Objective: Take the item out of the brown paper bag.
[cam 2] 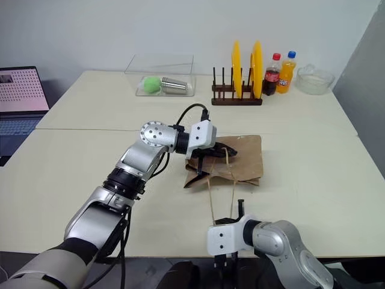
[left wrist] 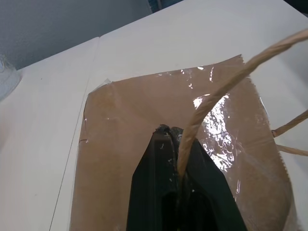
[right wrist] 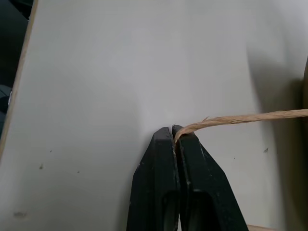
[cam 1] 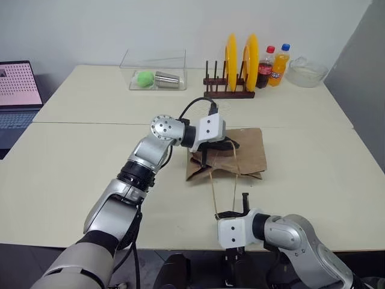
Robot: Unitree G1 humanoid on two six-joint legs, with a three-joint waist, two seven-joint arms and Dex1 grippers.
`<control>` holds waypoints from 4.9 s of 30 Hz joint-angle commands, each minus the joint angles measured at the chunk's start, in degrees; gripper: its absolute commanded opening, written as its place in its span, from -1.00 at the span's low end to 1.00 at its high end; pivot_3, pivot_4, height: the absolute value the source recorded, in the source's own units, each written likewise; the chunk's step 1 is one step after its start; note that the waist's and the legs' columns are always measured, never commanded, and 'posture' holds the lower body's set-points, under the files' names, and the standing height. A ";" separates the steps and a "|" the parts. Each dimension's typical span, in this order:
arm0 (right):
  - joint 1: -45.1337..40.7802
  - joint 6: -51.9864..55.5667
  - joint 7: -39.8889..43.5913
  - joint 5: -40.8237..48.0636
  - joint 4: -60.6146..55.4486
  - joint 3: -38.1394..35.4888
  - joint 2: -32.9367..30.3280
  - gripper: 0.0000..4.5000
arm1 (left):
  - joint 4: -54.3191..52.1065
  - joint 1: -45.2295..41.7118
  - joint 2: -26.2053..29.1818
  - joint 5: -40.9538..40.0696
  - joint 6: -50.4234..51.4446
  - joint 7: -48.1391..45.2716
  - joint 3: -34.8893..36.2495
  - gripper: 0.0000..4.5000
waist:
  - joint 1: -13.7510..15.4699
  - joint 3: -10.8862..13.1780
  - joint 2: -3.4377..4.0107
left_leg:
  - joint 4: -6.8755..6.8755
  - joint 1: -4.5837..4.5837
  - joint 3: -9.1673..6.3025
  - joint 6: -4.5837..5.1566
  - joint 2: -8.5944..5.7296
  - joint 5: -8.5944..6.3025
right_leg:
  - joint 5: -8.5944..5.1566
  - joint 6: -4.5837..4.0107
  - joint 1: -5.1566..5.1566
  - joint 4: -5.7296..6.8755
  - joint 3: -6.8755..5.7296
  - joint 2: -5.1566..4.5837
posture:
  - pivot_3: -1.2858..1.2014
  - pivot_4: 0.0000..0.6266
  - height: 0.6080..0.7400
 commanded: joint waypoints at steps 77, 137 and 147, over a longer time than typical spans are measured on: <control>-24.32 43.74 4.69 53.14 -15.53 -36.60 5.47 0.02 | -9.11 -5.48 -0.66 -9.75 8.88 1.08 10.75 -1.00 | -0.39 -0.02 0.04 | -0.01 0.05 -0.07 0.00 0.05 0.00 | -0.01 0.03 -0.03 0.13 0.01 0.02 | 0.03 -0.52 1.00; -36.97 27.96 -17.01 34.91 10.47 -0.57 -2.86 0.99 | -17.37 -2.53 -1.98 -13.22 14.19 4.00 11.88 -1.00 | -1.19 0.00 0.07 | -0.05 -0.18 0.07 0.02 0.02 -0.01 | -0.01 0.03 -0.32 0.15 0.12 0.01 | 0.03 -0.52 1.00; -40.55 23.37 -10.79 27.93 16.24 3.41 -2.65 0.99 | -15.26 -3.52 -1.62 -12.54 12.77 3.88 12.14 -1.00 | -1.18 0.00 0.07 | -0.04 -0.18 0.05 0.01 0.02 -0.01 | 0.00 0.02 -0.32 0.15 0.13 0.00 | 0.03 -0.52 1.00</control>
